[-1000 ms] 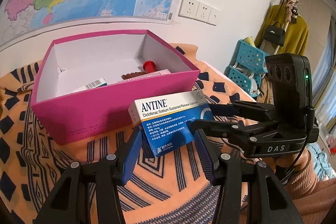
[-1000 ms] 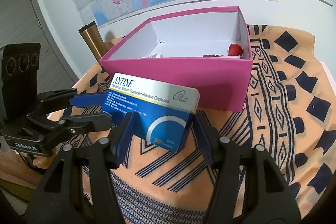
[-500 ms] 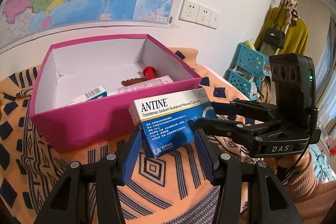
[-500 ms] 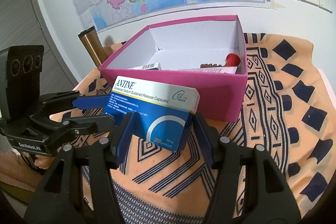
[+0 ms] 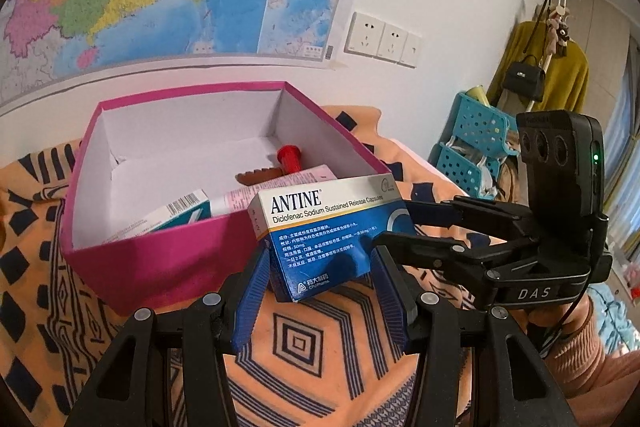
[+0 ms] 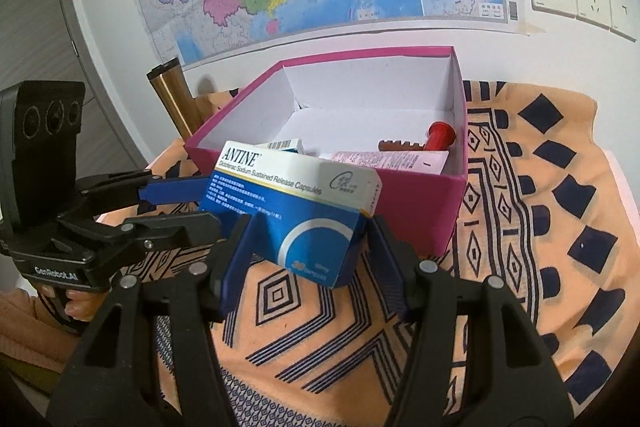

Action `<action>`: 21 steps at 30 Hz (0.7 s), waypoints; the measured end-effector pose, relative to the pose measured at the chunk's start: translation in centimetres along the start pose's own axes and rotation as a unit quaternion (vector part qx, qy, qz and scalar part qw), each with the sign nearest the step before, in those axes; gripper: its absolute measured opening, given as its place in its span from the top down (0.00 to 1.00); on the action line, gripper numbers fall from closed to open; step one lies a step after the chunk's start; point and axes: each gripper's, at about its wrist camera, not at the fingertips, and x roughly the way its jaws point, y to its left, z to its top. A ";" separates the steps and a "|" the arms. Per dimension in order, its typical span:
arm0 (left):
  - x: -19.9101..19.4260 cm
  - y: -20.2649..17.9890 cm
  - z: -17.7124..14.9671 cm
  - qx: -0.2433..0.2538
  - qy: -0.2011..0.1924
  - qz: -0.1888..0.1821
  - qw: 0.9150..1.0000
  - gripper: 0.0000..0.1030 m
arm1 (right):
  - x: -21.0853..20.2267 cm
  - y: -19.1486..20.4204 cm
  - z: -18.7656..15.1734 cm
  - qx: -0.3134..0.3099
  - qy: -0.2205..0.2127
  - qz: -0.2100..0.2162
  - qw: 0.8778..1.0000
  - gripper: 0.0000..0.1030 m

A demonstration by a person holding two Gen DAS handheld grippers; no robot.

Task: Organize rigid objects
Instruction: 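Lower the ANTINE box into the magenta box with the right gripper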

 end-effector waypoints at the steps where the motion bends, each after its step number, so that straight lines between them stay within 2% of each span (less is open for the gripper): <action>1: 0.0 0.1 0.1 -0.001 -0.001 0.000 1.000 0.49 | 0.0 0.0 0.1 -0.001 -0.001 0.000 1.000 0.42; 21: 0.8 0.4 1.7 -0.002 -0.009 0.008 1.000 0.49 | -0.1 -0.6 1.7 -0.009 -0.017 -0.005 1.000 0.42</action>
